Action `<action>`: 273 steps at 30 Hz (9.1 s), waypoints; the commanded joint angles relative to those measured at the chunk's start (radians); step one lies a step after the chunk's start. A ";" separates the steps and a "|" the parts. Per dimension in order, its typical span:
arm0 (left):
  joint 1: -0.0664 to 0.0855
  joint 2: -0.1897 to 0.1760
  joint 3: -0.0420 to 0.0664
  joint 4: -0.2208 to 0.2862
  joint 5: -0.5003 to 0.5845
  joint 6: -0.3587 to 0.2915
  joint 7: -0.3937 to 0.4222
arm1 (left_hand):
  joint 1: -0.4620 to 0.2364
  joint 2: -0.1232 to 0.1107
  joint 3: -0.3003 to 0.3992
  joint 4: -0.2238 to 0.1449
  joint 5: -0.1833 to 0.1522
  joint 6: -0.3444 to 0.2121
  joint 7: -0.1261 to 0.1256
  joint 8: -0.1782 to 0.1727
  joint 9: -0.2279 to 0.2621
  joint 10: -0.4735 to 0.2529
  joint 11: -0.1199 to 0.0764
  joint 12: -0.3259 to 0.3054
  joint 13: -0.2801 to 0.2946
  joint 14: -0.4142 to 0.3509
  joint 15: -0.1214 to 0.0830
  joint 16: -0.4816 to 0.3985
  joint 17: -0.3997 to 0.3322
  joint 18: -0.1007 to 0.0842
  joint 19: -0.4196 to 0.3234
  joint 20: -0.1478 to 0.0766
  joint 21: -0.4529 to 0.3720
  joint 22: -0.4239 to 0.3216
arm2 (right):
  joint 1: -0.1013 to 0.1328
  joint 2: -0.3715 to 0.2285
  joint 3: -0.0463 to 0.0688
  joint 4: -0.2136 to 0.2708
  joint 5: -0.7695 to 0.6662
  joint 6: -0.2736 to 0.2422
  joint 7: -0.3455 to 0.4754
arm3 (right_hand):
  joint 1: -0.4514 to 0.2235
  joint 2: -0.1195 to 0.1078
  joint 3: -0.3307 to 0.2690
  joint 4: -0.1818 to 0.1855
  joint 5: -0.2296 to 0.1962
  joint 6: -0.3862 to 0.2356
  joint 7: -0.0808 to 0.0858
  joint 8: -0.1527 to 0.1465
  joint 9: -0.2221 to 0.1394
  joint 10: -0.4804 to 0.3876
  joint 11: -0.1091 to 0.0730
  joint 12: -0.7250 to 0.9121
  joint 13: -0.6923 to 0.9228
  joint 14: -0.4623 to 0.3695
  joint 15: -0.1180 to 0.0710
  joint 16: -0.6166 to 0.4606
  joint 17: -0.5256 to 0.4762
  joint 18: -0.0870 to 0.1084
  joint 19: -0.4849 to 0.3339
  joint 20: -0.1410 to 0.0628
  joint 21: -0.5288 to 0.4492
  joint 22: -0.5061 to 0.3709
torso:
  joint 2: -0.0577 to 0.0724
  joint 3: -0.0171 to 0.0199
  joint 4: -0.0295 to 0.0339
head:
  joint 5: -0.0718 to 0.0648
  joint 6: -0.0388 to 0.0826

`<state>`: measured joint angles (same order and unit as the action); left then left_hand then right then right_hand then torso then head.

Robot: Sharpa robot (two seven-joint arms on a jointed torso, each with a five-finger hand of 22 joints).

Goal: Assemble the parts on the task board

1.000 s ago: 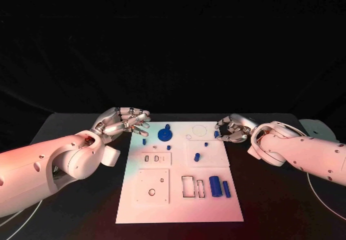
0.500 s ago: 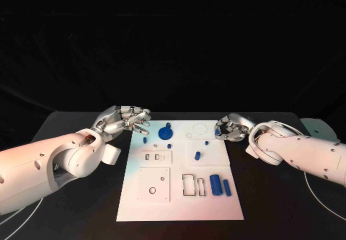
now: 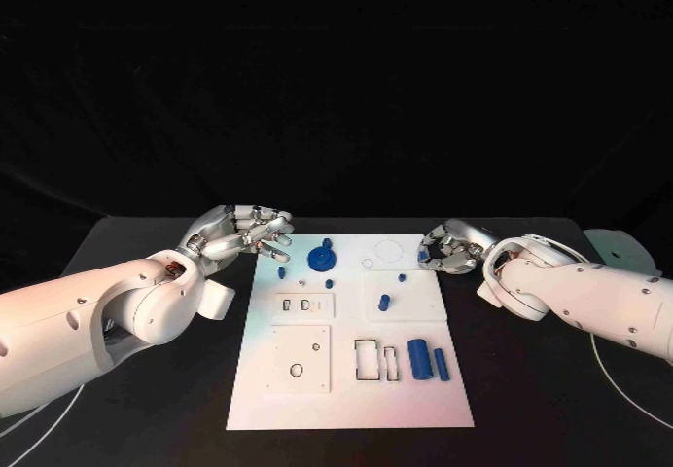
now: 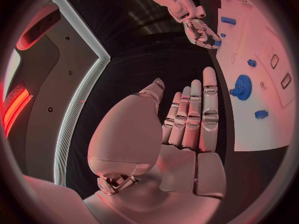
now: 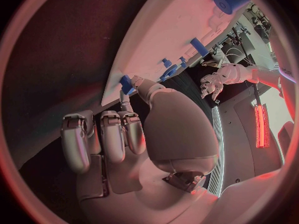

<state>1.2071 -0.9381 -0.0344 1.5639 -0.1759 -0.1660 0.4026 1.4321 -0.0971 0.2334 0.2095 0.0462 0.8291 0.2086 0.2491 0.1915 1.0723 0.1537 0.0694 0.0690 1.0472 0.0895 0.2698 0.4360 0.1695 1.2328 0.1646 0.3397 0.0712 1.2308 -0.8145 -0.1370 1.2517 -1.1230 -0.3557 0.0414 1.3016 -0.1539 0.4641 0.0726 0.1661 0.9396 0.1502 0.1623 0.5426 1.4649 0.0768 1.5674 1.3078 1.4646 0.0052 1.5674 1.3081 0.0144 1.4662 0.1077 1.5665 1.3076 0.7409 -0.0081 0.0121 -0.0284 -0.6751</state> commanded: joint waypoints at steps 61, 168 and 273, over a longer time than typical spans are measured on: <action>0.000 0.010 0.000 -0.027 0.128 -0.005 0.000 | 0.005 0.011 0.003 0.001 0.004 0.001 0.004 -0.006 0.001 -0.005 0.001 -0.003 -0.001 0.001 0.001 0.001 0.005 0.013 0.005 0.002 -0.001 -0.002 | -0.037 0.224 -0.014 0.333 -0.320 -0.065 -0.363 | -0.015 0.041 0.031 -0.002 -0.014 0.019 -0.016 0.053 0.021 0.097 -0.021 -0.005 0.255 0.106 -0.019 0.003 0.263 -0.014 0.105 -0.017 0.004 0.263 | -0.010 -0.0071 0.0006 | 0.050 -0.035; 0.001 0.007 0.000 -0.027 0.102 0.015 -0.014 | 0.005 0.010 0.002 0.002 0.004 0.000 0.005 -0.008 0.001 -0.007 0.002 -0.004 -0.001 -0.001 0.002 -0.001 0.008 0.012 0.004 0.002 -0.005 -0.003 | -0.071 0.296 -0.017 0.239 -0.325 -0.111 -0.349 | -0.077 -0.024 -0.037 0.053 -0.117 -0.120 0.033 -0.010 -0.017 0.021 0.023 -0.074 0.188 0.106 0.019 0.003 0.263 -0.014 0.105 0.016 0.004 0.263 | -0.011 -0.0087 0.0017 | 0.056 -0.048; 0.156 0.380 -0.064 -0.272 -0.733 0.535 -1.050 | -0.255 0.288 -0.437 0.079 0.004 -0.209 -0.086 0.608 0.357 0.079 -0.107 1.223 0.942 0.524 -0.112 1.301 1.135 -0.154 0.311 -0.100 1.202 1.424 | 0.060 -0.118 -0.005 0.345 0.262 -0.146 0.019 | 0.047 0.011 -0.086 0.120 -0.007 -0.170 0.041 -0.007 -0.013 -0.389 0.026 -0.488 -0.234 -0.032 0.017 -0.241 -0.046 0.065 -0.051 0.015 -0.348 0.029 | -0.042 0.0027 -0.0193 | 0.092 -0.107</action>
<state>1.3631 -0.5611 -0.0981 1.2938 -0.9200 0.3435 -0.6508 1.1689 0.1898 -0.1985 0.2910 0.0499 0.6271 0.1211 0.8630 0.5501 1.1578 0.0465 1.2975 1.0116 1.4652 -0.0278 1.5673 1.3077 0.0137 1.4651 0.0570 1.5441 1.3079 1.2921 -0.9342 -0.1421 1.5972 -0.8791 -0.4889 0.0376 1.3401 -0.1423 0.3751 0.1892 0.1547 0.7749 0.1895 0.1543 0.5289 1.0771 0.1037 1.0832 1.0750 1.4358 0.0229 1.3312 1.2629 0.0696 1.4157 0.1251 1.2216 1.3073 0.6979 -0.0069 -0.0057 0.0633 -0.7807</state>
